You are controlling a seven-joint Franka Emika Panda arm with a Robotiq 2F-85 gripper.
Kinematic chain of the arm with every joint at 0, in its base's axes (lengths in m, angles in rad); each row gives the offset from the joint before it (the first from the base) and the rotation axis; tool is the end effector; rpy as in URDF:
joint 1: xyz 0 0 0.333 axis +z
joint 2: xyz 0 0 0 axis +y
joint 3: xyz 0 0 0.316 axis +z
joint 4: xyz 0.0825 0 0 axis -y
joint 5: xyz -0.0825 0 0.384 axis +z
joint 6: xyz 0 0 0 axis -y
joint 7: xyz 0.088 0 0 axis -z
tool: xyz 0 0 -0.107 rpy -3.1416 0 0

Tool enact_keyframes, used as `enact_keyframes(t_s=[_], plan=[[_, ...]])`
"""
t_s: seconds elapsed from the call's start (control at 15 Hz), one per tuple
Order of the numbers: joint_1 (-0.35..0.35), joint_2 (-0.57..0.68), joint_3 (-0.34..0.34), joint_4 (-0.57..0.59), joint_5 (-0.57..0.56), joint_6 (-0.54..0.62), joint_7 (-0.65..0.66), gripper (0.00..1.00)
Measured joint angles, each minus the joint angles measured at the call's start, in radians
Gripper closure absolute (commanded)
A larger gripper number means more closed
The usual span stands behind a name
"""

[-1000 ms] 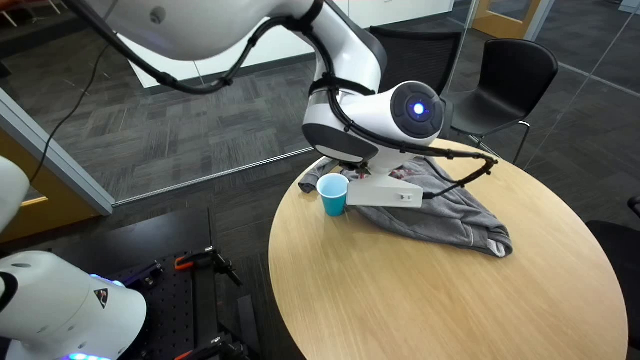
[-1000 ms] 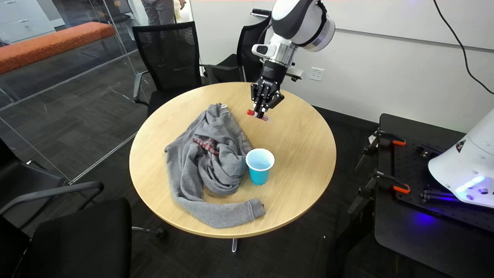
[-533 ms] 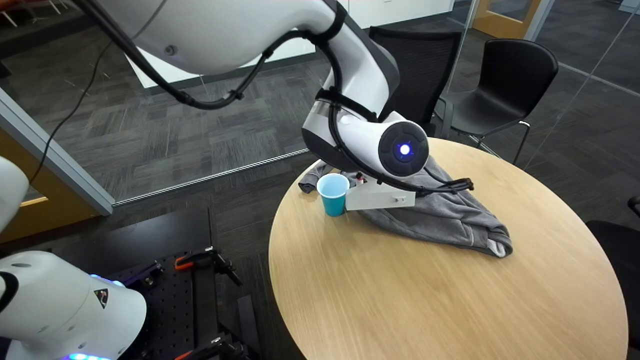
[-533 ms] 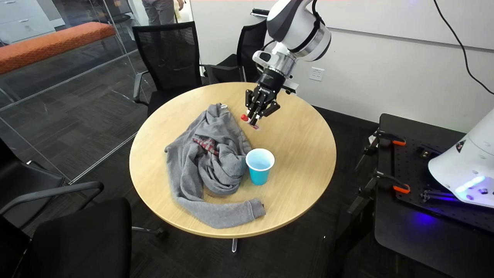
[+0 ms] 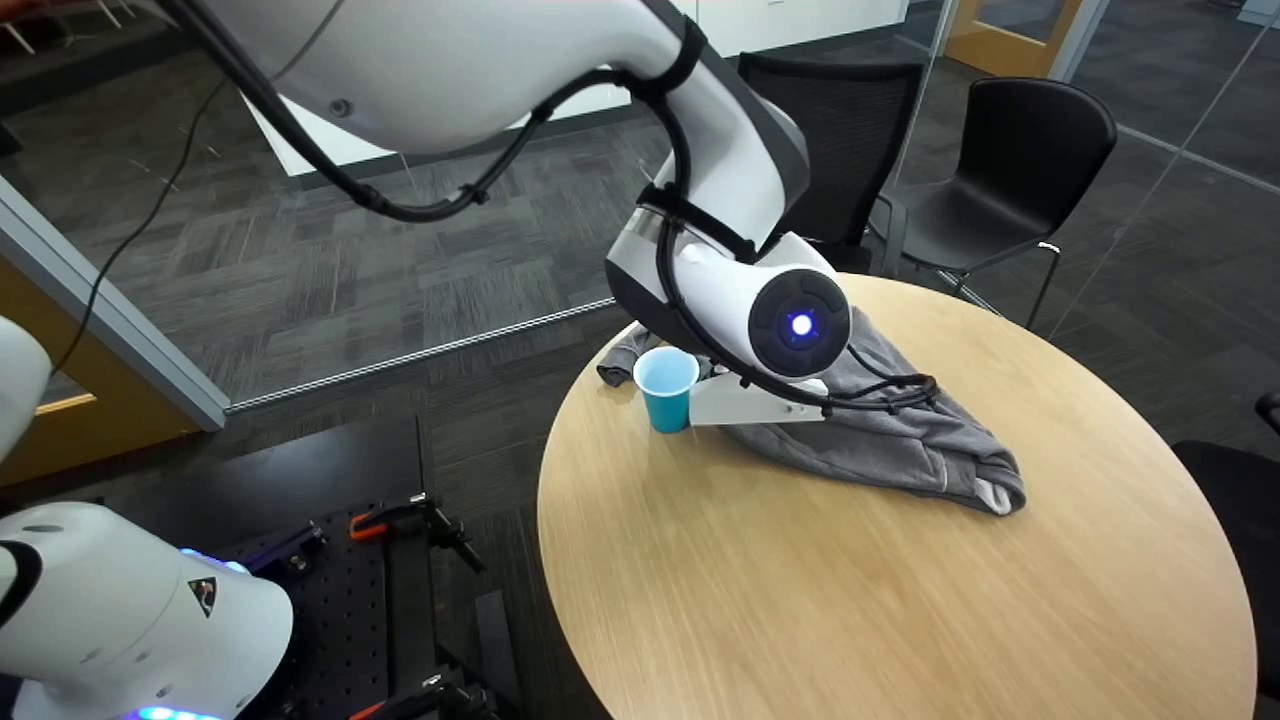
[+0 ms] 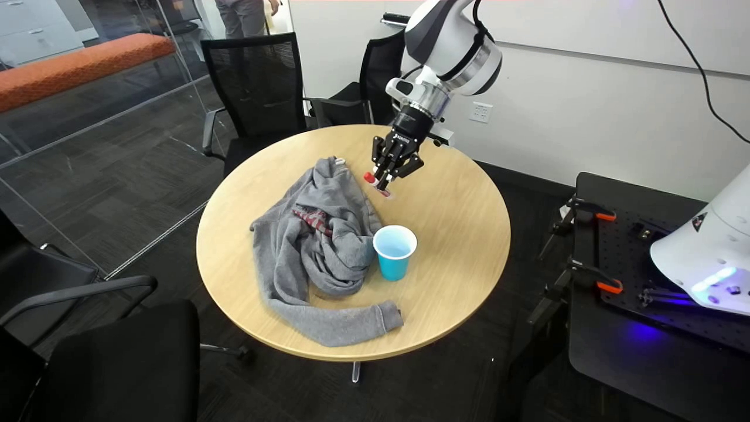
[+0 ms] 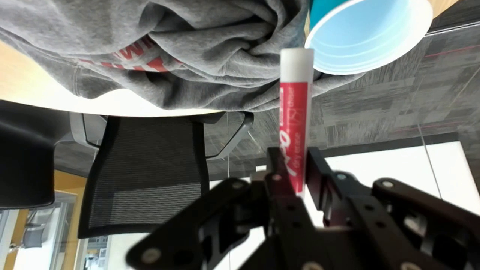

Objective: Pick up the pen from the table and put it in the light blue cup.

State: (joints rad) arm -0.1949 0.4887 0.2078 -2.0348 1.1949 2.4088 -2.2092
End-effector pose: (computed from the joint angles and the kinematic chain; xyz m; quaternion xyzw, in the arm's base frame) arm 0.5907 0.0123 0.2005 -0.7542 -0.5218 -0.3234 0.2330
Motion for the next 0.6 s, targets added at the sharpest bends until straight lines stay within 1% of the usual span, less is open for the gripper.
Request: enact_keyframes(t_s=[0.27, 0.6], plan=[[0.01, 0.003, -0.029, -0.006, 0.121, -0.093, -0.133, 0.95], [0.037, 0.007, -0.084, -0.027, 0.166, -0.218, -0.28, 0.95]])
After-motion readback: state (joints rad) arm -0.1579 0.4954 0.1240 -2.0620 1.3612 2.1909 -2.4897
